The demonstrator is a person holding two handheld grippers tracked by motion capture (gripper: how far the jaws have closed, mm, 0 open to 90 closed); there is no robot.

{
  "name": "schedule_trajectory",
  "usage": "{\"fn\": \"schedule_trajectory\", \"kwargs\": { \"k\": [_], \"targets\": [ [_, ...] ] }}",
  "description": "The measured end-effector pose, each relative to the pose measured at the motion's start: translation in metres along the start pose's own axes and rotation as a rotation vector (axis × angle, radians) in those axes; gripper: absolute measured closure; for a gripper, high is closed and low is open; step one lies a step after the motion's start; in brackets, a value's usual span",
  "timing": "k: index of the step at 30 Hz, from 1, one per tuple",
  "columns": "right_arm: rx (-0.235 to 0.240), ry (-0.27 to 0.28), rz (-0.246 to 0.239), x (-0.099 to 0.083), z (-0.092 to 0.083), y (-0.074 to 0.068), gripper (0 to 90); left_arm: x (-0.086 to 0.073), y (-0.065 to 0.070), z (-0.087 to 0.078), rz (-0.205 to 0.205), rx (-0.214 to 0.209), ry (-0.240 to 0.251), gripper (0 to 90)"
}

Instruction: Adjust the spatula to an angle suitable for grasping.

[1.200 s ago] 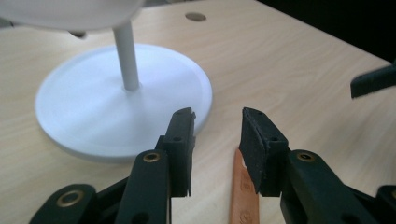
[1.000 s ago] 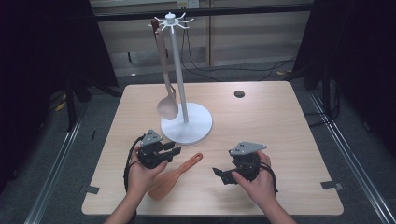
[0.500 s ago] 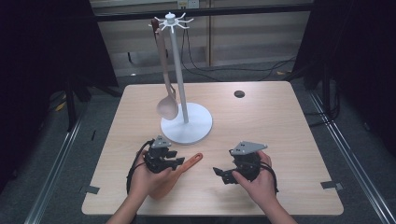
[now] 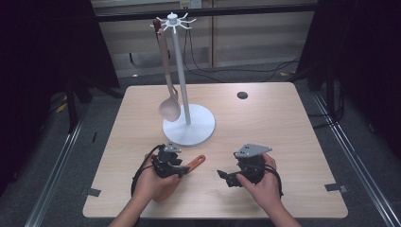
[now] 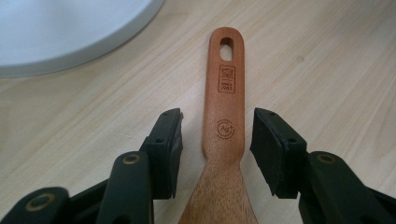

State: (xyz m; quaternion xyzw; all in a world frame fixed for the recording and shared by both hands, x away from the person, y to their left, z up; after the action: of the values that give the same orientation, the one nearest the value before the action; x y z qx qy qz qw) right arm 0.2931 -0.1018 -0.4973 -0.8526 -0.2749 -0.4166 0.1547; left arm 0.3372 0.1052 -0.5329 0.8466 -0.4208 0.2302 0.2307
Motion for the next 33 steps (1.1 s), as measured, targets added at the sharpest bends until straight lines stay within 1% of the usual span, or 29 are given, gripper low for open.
{"fn": "schedule_trajectory", "kwargs": {
  "k": [1, 2, 3, 4, 5, 6, 7, 8, 9, 10, 11, 12, 13, 14, 15, 16, 17, 18, 19, 20, 21, 22, 23, 27, 28, 29, 31, 32, 33],
  "targets": [
    [0.001, 0.001, 0.0, 0.0, 0.0, 0.0, 11.5, 0.0, 0.0, 0.002, -0.009, 0.007, 0.002, 53.1],
    [0.0, 0.0, -0.001, -0.001, -0.001, 0.0, 11.5, 0.0, 0.0, 0.003, -0.002, 0.007, -0.01, 53.1],
    [-0.005, -0.002, 0.001, -0.002, -0.001, 0.001, 11.5, 0.0, 0.0, 0.003, -0.006, 0.011, -0.01, 53.2],
    [-0.004, -0.002, 0.004, -0.002, -0.002, 0.001, 11.5, 0.001, 0.001, 0.005, -0.004, 0.006, -0.006, 53.2],
    [-0.004, -0.001, 0.003, -0.002, -0.002, 0.001, 11.5, 0.001, 0.001, 0.005, 0.009, 0.012, -0.021, 53.2],
    [-0.009, 0.0, 0.003, -0.003, -0.003, 0.002, 11.5, 0.001, 0.001, 0.005, 0.013, 0.012, -0.025, 53.4],
    [-0.01, -0.002, 0.006, -0.003, -0.004, 0.002, 11.5, 0.002, 0.002, 0.006, 0.013, 0.012, -0.02, 53.6],
    [-0.013, -0.002, 0.01, -0.004, -0.004, 0.003, 11.5, 0.001, 0.002, 0.006, 0.027, 0.006, -0.047, 53.6],
    [-0.014, -0.002, 0.008, -0.004, -0.004, 0.004, 11.5, 0.002, 0.002, 0.007, 0.033, 0.022, -0.049, 53.8],
    [-0.015, -0.004, 0.01, -0.005, -0.005, 0.004, 11.5, 0.002, 0.003, 0.009, 0.029, 0.023, -0.055, 53.9],
    [-0.016, -0.001, 0.011, -0.005, -0.006, 0.005, 11.4, 0.002, 0.003, 0.009, 0.038, 0.025, -0.067, 54.1],
    [-0.018, -0.001, 0.012, -0.006, -0.006, 0.005, 11.5, 0.003, 0.004, 0.01, 0.017, 0.018, -0.062, 54.6],
    [-0.022, -0.001, 0.015, -0.006, -0.007, 0.005, 11.5, 0.003, 0.003, 0.011, 0.021, 0.038, -0.061, 54.6],
    [-0.021, 0.0, 0.016, -0.006, -0.008, 0.006, 11.5, 0.004, 0.003, 0.01, 0.027, 0.033, -0.071, 54.6],
    [-0.022, 0.002, 0.018, -0.006, -0.008, 0.006, 11.5, 0.004, 0.004, 0.01, 0.012, 0.022, -0.068, 54.8],
    [-0.025, -0.001, 0.019, -0.007, -0.009, 0.007, 11.5, 0.005, 0.003, 0.009, 0.023, 0.028, -0.077, 54.9],
    [-0.026, 0.0, 0.02, -0.007, -0.009, 0.007, 11.5, 0.005, 0.003, 0.01, 0.023, 0.037, -0.072, 55.1],
    [-0.027, 0.0, 0.019, -0.008, -0.009, 0.008, 11.5, 0.005, 0.003, 0.01, 0.019, 0.029, -0.078, 55.3],
    [-0.029, -0.002, 0.022, -0.008, -0.01, 0.008, 11.5, 0.005, 0.002, 0.01, 0.025, 0.029, -0.086, 55.3],
    [-0.03, -0.003, 0.021, -0.009, -0.01, 0.008, 11.5, 0.006, 0.003, 0.011, 0.011, 0.031, -0.076, 55.3],
    [-0.03, -0.004, 0.022, -0.009, -0.01, 0.008, 11.5, 0.006, 0.002, 0.011, 0.022, 0.033, -0.088, 55.4],
    [-0.031, -0.004, 0.023, -0.009, -0.01, 0.008, 11.5, 0.006, 0.002, 0.011, 0.015, 0.025, -0.09, 55.4],
    [-0.033, -0.003, 0.023, -0.009, -0.011, 0.008, 11.5, 0.006, 0.002, 0.012, 0.02, 0.03, -0.096, 55.5],
    [-0.034, -0.004, 0.022, -0.01, -0.011, 0.008, 11.5, 0.005, 0.003, 0.014, 0.018, 0.034, -0.119, 55.6],
    [-0.035, -0.005, 0.023, -0.01, -0.011, 0.008, 11.5, 0.006, 0.003, 0.014, 0.027, 0.034, -0.121, 55.6],
    [-0.037, -0.004, 0.024, -0.01, -0.012, 0.009, 11.4, 0.006, 0.003, 0.014, 0.039, 0.038, -0.134, 55.7],
    [-0.037, -0.003, 0.025, -0.01, -0.012, 0.009, 11.5, 0.006, 0.005, 0.015, 0.015, 0.044, -0.129, 56.1],
    [-0.036, -0.002, 0.026, -0.01, -0.013, 0.009, 11.4, 0.007, 0.005, 0.015, 0.024, 0.046, -0.135, 56.1],
    [-0.04, -0.002, 0.026, -0.01, -0.013, 0.01, 11.4, 0.007, 0.004, 0.015, 0.042, 0.053, -0.147, 56.1]
  ]
}}
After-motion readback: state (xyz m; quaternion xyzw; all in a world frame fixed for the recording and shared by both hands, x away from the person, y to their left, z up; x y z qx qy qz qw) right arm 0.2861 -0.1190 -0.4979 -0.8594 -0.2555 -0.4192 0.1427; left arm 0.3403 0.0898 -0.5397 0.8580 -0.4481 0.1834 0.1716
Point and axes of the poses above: each handheld gripper's, and its own axes: z roughly forward along the jaws, x roughly out of its top, y roughly to its right, the point moved 7 cm from there along z, roughly forward along the jaws, and after that the axes turned 6 degrees about -x, right-handed, at the moved point
